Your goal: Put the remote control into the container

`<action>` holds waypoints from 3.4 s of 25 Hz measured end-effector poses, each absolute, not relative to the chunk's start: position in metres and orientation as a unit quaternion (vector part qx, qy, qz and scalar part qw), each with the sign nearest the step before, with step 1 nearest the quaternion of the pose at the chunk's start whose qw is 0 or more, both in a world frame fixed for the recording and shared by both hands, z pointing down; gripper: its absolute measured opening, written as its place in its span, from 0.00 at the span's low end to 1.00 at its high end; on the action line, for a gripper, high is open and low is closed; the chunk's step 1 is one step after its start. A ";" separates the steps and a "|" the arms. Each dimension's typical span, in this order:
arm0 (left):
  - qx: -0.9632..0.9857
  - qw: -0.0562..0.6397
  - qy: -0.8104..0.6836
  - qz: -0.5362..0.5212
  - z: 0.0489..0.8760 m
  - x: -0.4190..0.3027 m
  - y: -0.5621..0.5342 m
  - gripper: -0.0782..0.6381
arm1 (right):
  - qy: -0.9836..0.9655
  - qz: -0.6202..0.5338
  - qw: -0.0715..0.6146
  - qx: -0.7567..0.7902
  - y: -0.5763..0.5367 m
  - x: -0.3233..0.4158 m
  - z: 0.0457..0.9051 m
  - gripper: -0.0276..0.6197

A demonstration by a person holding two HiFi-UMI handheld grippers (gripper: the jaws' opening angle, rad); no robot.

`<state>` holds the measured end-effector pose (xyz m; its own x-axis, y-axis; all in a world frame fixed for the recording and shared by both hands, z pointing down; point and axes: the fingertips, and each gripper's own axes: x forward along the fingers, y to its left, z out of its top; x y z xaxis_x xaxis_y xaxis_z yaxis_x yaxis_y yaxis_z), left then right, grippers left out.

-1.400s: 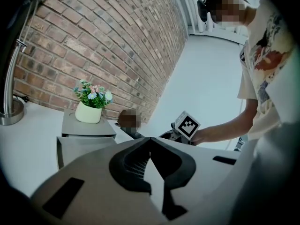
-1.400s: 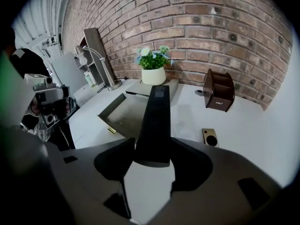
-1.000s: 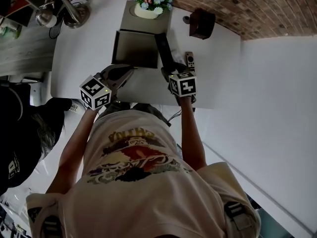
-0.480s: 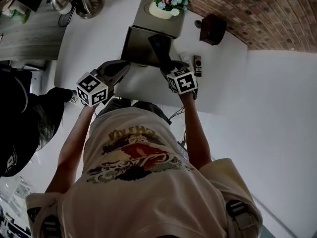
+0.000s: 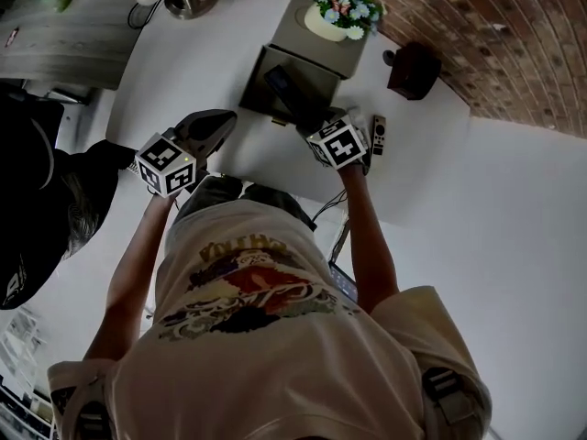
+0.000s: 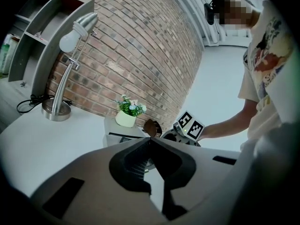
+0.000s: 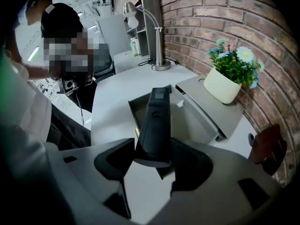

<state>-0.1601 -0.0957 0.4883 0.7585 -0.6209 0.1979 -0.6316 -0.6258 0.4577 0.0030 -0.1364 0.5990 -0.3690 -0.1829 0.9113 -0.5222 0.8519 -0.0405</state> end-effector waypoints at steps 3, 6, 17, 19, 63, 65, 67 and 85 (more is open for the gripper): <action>0.897 0.260 -0.356 0.012 0.491 -0.169 -0.096 0.12 | -0.811 0.151 0.536 0.182 -0.139 -0.003 0.607 0.41; 0.893 0.263 -0.365 0.014 0.494 -0.178 -0.095 0.12 | -0.807 0.147 0.551 0.152 -0.140 -0.007 0.615 0.41; 0.879 0.275 -0.390 0.010 0.499 -0.189 -0.087 0.12 | -0.797 0.106 0.590 0.076 -0.147 -0.008 0.638 0.41; 0.877 0.277 -0.393 0.011 0.501 -0.192 -0.084 0.12 | -0.798 0.102 0.590 0.067 -0.148 -0.009 0.640 0.41; 0.922 0.231 -0.309 0.019 0.457 -0.146 -0.105 0.12 | -0.892 0.133 0.349 0.252 -0.146 -0.016 0.537 0.14; 0.929 0.222 -0.297 0.020 0.454 -0.138 -0.108 0.12 | -0.892 0.139 0.337 0.267 -0.138 -0.014 0.531 0.13; 0.935 0.208 -0.286 0.021 0.450 -0.129 -0.111 0.12 | -0.889 0.142 0.333 0.280 -0.130 -0.009 0.527 0.12; 0.963 0.190 -0.191 0.004 0.427 -0.053 -0.117 0.12 | -0.861 0.172 0.270 0.396 -0.097 0.048 0.512 0.11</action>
<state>-0.0526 -0.1171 0.4270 0.9271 -0.3660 0.0809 -0.3693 -0.8547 0.3647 0.0482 -0.0968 0.5116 -0.5407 -0.5895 0.6001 -0.7747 0.6270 -0.0820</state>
